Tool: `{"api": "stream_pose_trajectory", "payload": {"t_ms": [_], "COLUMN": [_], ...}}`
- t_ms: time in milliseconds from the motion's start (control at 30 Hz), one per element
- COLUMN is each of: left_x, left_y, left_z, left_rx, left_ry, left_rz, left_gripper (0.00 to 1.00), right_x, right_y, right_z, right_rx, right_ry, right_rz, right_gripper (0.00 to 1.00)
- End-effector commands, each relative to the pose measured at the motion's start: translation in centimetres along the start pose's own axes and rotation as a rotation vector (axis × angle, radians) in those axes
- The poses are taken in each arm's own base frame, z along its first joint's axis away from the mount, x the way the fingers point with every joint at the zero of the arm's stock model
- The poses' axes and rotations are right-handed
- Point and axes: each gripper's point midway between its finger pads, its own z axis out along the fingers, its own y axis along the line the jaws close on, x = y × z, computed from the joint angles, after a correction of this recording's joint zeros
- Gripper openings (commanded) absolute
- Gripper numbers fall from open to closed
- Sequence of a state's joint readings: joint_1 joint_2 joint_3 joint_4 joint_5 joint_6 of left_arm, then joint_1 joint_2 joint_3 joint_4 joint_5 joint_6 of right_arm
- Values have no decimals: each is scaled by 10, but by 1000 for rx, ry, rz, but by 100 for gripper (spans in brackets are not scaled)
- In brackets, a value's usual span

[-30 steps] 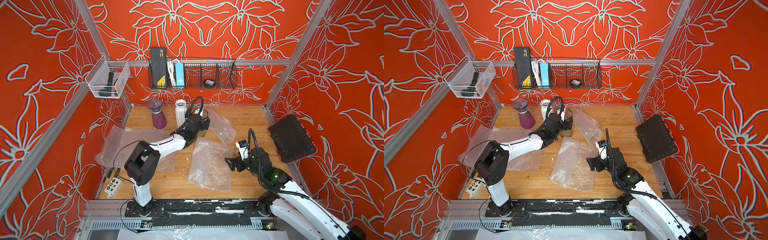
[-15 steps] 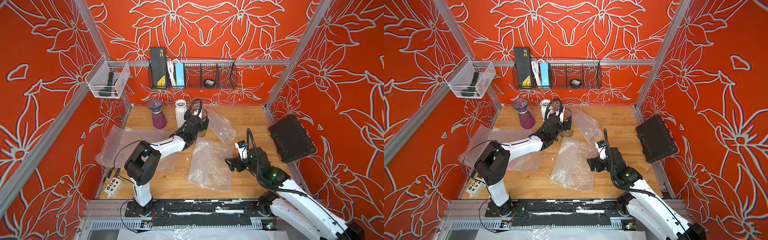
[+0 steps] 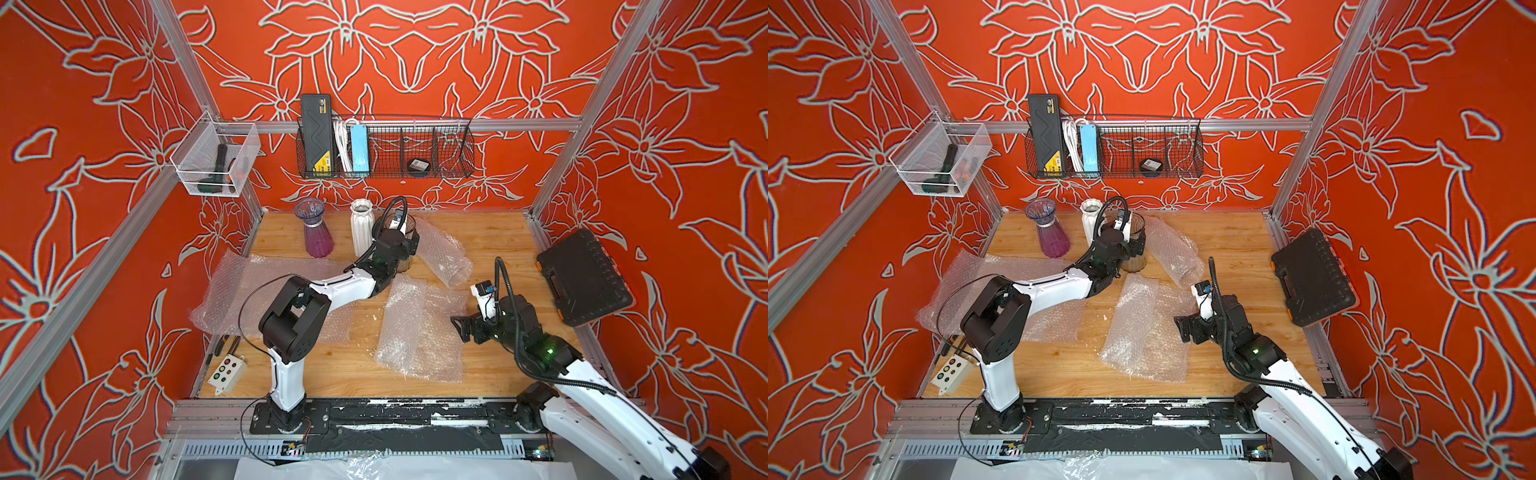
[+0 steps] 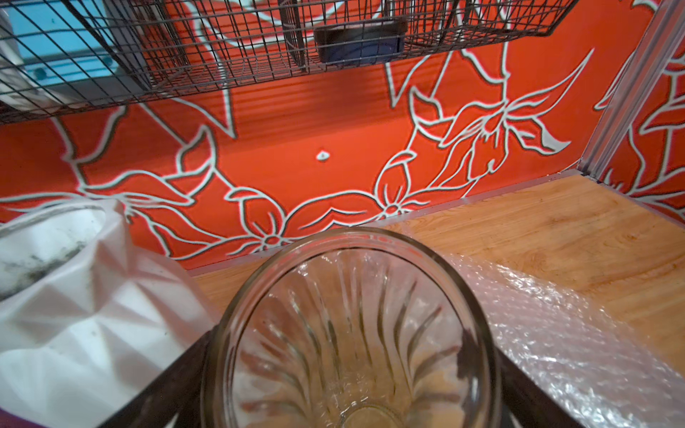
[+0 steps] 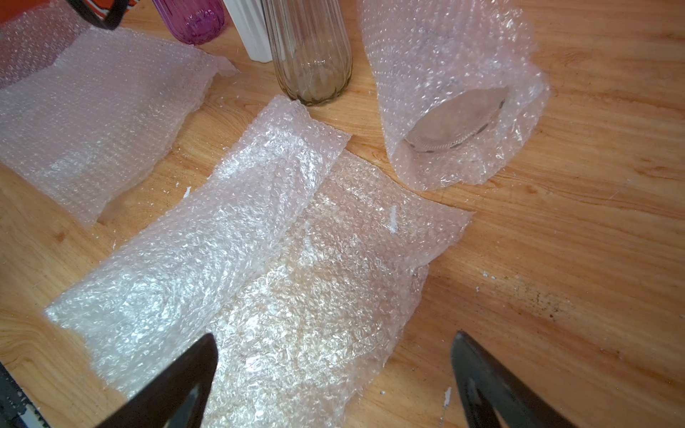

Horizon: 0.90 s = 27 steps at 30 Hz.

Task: Unwrap the vase from the bubble wrap
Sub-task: Place the vase at the center of the board.

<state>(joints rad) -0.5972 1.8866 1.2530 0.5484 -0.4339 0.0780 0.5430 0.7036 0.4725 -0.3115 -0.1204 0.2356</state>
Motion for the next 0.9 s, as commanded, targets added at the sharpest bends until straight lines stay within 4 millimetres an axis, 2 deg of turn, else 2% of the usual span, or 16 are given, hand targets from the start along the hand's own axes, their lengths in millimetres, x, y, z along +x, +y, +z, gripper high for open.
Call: {"api": "stream_pose_trajectory", "payload": {"t_ms": [0, 200, 267, 333, 567, 867], "left_x": [-69, -71, -69, -66, -55, -34], "left_y": [16, 18, 17, 17, 14, 15], "left_z": [-1, 10, 12, 12, 4, -14], "left_rx": [-45, -51, -48, -48, -6, 11], "left_ry": [-206, -206, -202, -187, -149, -96], "left_rz": [-87, -77, -72, -63, -80, -89], "left_gripper": [62, 64, 70, 82, 98, 99], "right_x": [-13, -14, -14, -15, -16, -16], "right_y": [-2, -2, -2, -2, -2, -1], "right_z": [-5, -5, -5, -6, -7, -9], "right_rx": [15, 15, 17, 16, 17, 9], "right_ry": [-40, -41, -43, -49, -61, -74], "right_rz": [-21, -26, -26, -27, -24, -17], "right_gripper": [98, 98, 98, 98, 98, 98]}}
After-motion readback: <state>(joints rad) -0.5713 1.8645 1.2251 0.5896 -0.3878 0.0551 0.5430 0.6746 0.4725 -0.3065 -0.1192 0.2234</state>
